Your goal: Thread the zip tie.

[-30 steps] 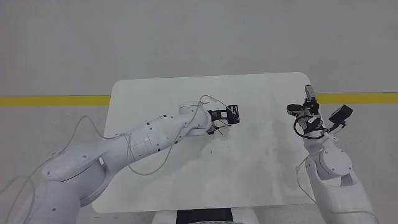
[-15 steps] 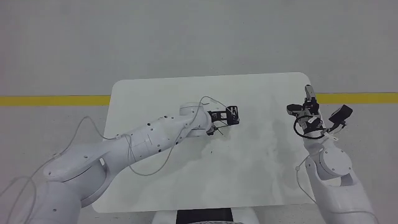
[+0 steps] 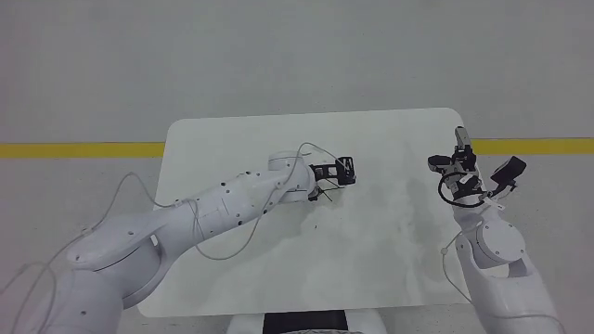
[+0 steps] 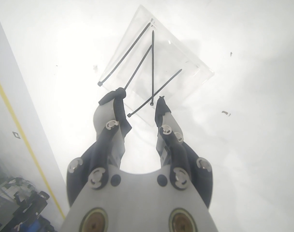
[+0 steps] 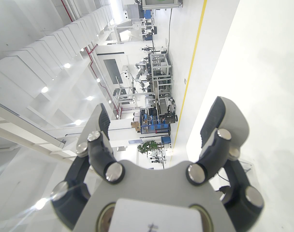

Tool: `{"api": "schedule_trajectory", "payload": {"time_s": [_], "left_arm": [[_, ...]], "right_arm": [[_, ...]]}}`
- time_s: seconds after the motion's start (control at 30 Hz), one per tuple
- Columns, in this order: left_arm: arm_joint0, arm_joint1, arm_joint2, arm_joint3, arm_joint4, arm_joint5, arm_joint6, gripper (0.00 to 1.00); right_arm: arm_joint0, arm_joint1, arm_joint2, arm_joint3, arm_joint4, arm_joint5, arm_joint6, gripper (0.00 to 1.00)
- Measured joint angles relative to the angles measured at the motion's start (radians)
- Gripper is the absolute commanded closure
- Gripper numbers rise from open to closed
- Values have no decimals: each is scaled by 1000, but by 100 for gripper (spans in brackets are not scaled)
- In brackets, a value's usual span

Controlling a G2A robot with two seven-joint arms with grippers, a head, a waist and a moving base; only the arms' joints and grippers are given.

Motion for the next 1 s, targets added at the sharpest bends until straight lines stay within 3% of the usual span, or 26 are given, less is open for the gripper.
{"api": "schedule_trajectory", "payload": {"time_s": [0.23, 0.67, 1.0], "left_arm": [[1, -4, 0, 8, 1, 0, 2, 76], [-4, -4, 0, 13, 12, 0, 21, 100], [-7, -2, 0, 9, 14, 0, 23, 100]], "right_arm": [[0, 0, 0, 0, 0, 0, 0, 0], [0, 0, 0, 0, 0, 0, 0, 0], [0, 0, 0, 0, 0, 0, 0, 0]]}}
